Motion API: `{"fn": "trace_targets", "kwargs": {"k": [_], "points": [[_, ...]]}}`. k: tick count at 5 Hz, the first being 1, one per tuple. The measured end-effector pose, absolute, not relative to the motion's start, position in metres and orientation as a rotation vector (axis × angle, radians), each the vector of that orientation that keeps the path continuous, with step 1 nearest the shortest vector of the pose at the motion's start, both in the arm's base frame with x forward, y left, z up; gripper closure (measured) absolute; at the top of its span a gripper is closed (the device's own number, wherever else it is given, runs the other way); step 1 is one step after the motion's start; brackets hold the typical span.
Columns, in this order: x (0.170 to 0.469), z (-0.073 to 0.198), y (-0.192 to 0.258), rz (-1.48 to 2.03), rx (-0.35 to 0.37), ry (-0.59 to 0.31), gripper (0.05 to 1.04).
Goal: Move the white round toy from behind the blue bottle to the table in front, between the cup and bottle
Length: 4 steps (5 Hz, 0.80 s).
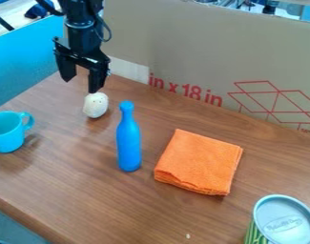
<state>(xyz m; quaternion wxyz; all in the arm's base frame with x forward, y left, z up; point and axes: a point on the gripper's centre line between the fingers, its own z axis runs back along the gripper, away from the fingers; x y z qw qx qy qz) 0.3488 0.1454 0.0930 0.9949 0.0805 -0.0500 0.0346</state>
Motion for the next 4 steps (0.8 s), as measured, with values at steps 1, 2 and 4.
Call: {"fn": "trace_targets", "kwargs": {"k": [1, 2, 4], "points": [[0.361, 0.082, 0.151, 0.088, 0.109, -0.093, 0.082], [0.367, 0.08, 0.148, 0.099, 0.077, -0.106, 0.082], [0.366, 0.07, 0.144, 0.146, 0.063, -0.073, 0.082]]}}
